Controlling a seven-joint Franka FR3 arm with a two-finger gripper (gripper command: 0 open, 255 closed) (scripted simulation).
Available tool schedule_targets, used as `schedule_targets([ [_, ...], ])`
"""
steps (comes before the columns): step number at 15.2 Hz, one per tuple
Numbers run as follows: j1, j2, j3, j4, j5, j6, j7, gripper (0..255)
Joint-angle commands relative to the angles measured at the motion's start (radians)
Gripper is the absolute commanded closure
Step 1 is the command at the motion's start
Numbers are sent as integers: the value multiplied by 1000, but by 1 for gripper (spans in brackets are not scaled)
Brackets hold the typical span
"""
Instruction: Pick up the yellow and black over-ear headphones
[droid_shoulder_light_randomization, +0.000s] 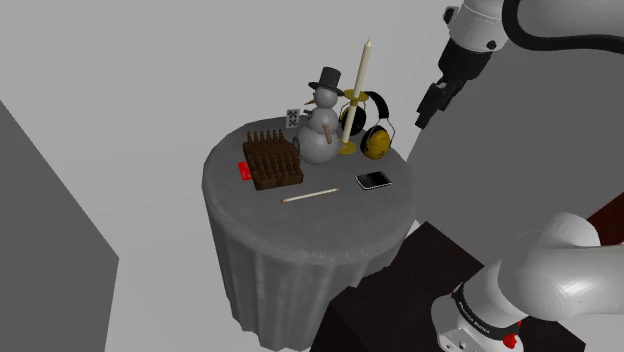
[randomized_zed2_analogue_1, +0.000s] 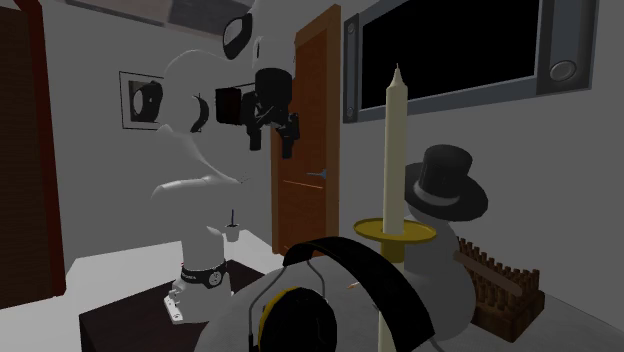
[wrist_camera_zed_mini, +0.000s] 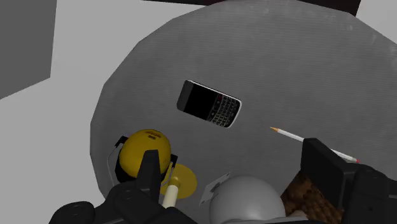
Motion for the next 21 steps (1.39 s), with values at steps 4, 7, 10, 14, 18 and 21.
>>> schedule_targets([
  [4,-25,53,-34,-20,-1,125,21,0],
  [7,-47,116,-67,-29,0,248,39,0],
  [10,-67,187,-102,-27,7,367,55,0],
  [14,-87,292,-148,-6,26,519,69,0],
  [18,-98,405,-197,32,63,658,72,0],
  [21,-100,460,-221,44,87,730,68,0],
])
